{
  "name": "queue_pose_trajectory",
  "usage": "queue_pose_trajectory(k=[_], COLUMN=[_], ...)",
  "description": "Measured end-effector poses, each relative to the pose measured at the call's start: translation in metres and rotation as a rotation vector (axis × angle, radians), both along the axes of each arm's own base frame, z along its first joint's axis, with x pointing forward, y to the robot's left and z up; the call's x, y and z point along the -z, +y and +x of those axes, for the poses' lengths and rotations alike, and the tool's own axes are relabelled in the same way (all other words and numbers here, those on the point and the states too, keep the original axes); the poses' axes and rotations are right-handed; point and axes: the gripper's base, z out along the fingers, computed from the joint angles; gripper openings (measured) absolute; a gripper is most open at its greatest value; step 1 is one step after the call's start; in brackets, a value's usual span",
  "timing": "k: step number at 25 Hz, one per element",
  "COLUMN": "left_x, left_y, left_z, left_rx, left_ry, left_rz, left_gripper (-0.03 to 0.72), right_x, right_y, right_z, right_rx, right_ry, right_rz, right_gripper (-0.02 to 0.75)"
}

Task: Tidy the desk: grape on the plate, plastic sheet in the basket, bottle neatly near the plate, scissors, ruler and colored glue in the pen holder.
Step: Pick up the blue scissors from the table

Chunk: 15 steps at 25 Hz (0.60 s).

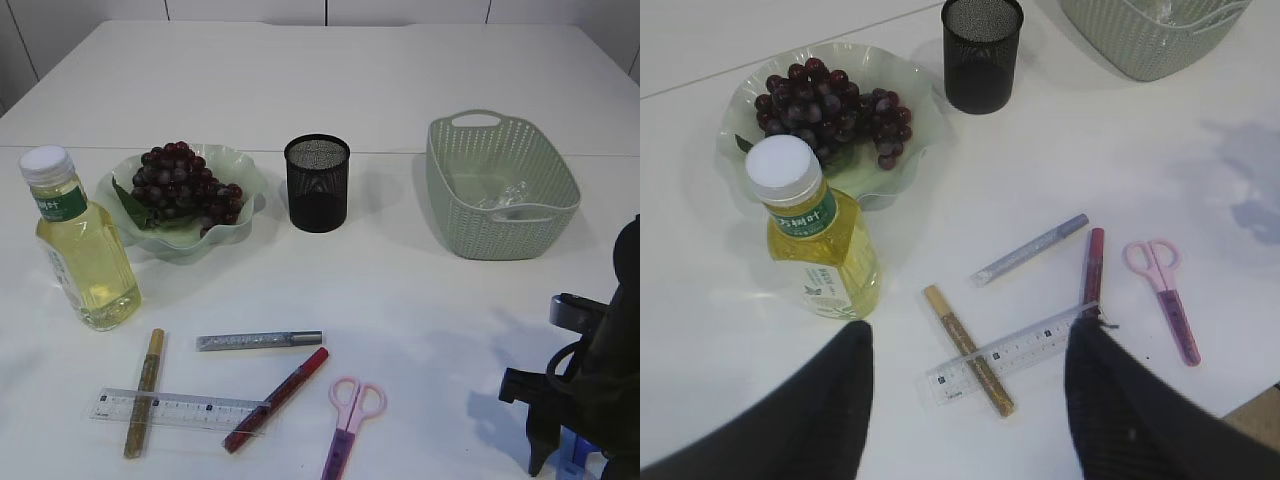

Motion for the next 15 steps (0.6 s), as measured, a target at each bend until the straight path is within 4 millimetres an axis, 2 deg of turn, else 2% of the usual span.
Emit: queue_pose_trajectory(k=[15], left_x=[0.0000], left_y=[0.0000], left_z=[0.0000], left_rx=[0.000], left_ry=[0.000], left_rz=[0.000], left_gripper=[0.438], right_x=[0.0001], right_y=[0.0001], right_z=[0.0006], right_rx=[0.001], right_ry=[-0.006], right_rz=[0.001], right_gripper=[0.489])
